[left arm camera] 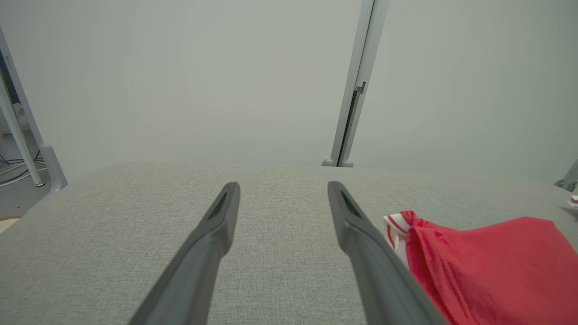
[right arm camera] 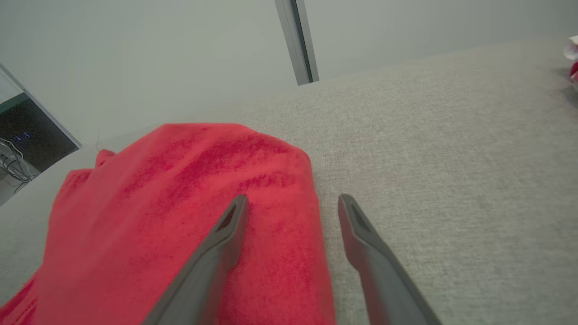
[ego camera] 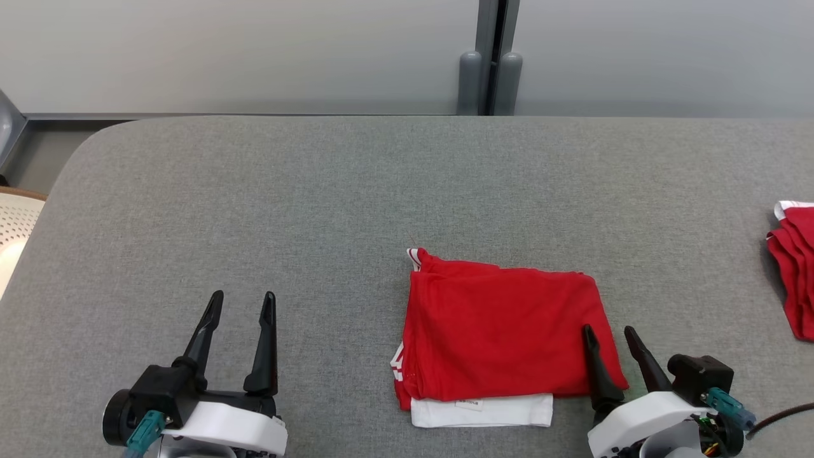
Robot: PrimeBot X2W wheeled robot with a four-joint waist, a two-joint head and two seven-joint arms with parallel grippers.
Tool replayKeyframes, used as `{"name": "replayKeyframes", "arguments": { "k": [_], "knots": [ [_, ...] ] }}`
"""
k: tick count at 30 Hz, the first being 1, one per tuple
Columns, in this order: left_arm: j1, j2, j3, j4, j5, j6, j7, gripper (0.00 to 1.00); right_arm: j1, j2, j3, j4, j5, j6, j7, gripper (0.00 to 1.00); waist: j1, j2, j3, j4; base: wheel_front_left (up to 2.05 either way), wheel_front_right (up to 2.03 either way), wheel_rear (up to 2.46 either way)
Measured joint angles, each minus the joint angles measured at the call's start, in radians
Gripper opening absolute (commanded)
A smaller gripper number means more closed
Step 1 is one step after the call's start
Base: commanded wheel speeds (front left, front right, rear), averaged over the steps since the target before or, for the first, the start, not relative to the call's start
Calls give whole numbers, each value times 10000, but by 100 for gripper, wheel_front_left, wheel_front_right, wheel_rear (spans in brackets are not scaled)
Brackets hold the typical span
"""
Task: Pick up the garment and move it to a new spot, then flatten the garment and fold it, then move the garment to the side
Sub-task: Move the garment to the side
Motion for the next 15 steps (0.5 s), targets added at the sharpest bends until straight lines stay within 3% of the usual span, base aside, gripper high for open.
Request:
{"name": "replayKeyframes", "arguments": {
  "k": [8, 9, 10, 11, 15],
  "knots": [
    [-168, 4, -61, 100, -27, -121, 0, 100, -639, -2, 324, 1290, 756, 0, 15, 100, 0, 0, 278, 214, 0, 0, 0],
    [-169, 2, -69, 107, -27, -121, 0, 100, -705, -2, 364, 1404, 813, 0, -12, 78, 0, 0, 297, 225, 0, 0, 0],
    [-169, 2, -73, 119, -27, -121, 0, 100, -779, -6, 405, 1498, 815, 0, -42, 10, 0, 0, 310, 230, 0, 0, 0],
    [-170, 2, -75, 117, -36, -121, 0, 100, -852, -6, 451, 1586, 763, 0, -56, 0, 0, 0, 319, 226, 0, 0, 0],
    [-198, 2, -79, -6, -125, -136, 0, 100, -1004, -4, 537, 1760, 416, 0, -82, 0, -1, 0, 323, 182, 0, 0, 0]
  ]
}}
